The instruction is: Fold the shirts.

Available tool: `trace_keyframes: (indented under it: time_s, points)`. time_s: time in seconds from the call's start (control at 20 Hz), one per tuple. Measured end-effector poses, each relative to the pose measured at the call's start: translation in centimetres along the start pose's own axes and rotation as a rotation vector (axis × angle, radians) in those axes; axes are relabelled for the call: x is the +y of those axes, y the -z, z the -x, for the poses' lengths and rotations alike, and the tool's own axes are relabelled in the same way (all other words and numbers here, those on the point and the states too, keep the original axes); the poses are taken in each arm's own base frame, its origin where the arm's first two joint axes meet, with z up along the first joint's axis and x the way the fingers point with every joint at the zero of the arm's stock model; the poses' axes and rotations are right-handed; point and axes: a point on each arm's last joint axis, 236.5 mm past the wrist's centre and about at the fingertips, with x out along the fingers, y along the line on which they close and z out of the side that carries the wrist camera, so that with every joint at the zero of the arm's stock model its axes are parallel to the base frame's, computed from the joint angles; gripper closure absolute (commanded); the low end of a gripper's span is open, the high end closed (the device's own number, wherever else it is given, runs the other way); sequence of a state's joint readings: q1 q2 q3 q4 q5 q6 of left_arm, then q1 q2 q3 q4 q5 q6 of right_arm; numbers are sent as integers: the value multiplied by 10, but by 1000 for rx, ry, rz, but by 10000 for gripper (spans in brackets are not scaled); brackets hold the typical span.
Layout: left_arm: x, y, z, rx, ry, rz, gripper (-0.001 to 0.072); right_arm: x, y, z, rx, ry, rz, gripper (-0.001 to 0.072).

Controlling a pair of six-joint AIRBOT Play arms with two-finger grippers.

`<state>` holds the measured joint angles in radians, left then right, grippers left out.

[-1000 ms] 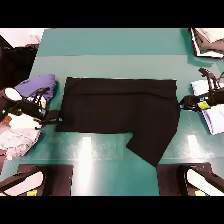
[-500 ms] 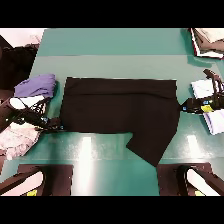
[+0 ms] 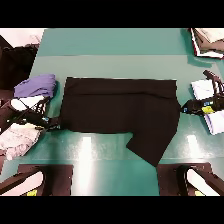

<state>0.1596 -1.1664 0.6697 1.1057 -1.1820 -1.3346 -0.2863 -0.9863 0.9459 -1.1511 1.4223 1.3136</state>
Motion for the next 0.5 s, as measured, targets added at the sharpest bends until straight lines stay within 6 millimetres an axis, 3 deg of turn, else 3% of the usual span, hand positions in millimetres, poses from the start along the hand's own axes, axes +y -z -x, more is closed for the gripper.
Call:
trace_keyframes:
  time_s: [0.2, 0.25, 0.3, 0.35, 0.5]
  points:
    - [-10, -3, 14, 16, 17, -24, 674, 0, 3, 0, 11, -2, 0, 405]
    - [-13, 1, 18, 40, 25, -33, 611, 1, 4, 0, 16, -3, 0, 405]
    - [-17, 10, 21, 80, 36, -44, 255, 1, 4, 0, 17, -3, 0, 405]
    - [-20, 20, 24, 128, 47, -55, 143, 1, 4, 0, 17, -2, 0, 405]
    - [-14, 38, 31, 210, 19, -78, 166, 0, 4, 0, 17, -2, 0, 405]
